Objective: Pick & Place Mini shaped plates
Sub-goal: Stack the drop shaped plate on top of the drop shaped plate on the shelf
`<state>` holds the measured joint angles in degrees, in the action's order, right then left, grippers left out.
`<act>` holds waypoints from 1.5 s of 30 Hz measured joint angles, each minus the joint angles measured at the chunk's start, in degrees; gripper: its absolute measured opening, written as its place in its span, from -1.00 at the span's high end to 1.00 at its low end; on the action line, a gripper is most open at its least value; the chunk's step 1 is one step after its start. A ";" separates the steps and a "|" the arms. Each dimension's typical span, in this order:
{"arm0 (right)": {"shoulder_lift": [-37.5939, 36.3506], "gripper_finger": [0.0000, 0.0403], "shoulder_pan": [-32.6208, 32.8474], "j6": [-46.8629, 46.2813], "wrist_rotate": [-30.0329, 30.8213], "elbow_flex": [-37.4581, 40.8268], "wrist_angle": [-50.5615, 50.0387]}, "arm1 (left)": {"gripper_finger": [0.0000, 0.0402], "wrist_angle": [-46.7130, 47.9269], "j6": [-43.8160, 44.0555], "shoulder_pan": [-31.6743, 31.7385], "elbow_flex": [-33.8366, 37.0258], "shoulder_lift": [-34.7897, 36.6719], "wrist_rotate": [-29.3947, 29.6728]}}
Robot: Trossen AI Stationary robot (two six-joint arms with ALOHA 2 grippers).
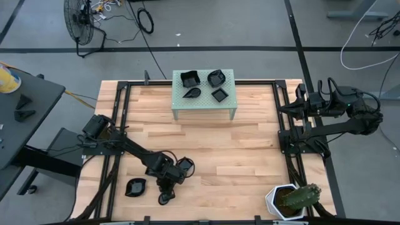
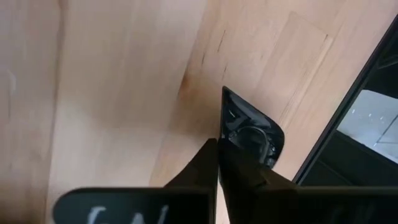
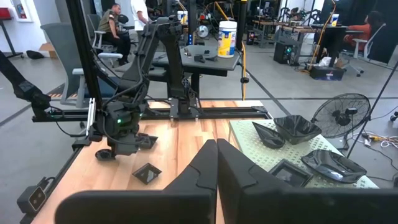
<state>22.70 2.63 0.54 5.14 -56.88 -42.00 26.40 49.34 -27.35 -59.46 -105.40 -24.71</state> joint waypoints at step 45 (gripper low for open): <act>0.00 0.98 0.00 0.00 -0.01 0.02 -0.01 | 0.99 10.80 15.05 20.73 -5.42 20.90 34.10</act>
<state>22.70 2.63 0.54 5.14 -56.86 -42.01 37.19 64.40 -6.61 -64.88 -84.50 9.39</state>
